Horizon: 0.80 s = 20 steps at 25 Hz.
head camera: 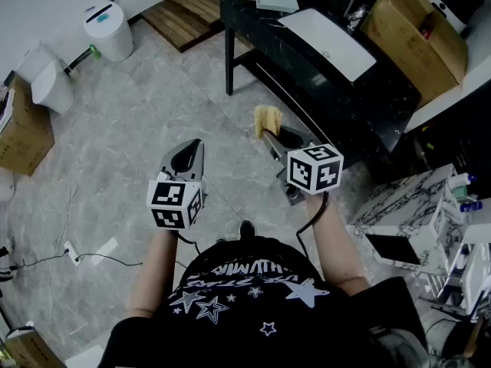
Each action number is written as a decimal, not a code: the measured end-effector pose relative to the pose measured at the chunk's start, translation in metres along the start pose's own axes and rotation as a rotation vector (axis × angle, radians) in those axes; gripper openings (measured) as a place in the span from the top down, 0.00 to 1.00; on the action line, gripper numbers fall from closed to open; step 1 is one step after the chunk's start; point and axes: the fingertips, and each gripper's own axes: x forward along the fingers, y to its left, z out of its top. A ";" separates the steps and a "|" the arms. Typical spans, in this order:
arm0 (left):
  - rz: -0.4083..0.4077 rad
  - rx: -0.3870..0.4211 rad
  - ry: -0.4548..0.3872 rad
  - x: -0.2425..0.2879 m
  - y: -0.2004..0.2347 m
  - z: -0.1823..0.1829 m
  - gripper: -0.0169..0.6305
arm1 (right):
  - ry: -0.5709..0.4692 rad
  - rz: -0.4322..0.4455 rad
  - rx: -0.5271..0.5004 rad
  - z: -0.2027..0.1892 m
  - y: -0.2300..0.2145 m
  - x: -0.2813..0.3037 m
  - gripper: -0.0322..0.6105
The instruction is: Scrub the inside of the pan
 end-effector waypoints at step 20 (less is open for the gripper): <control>0.037 -0.007 -0.001 0.061 -0.014 0.004 0.96 | -0.013 0.032 0.033 0.001 -0.070 0.015 0.81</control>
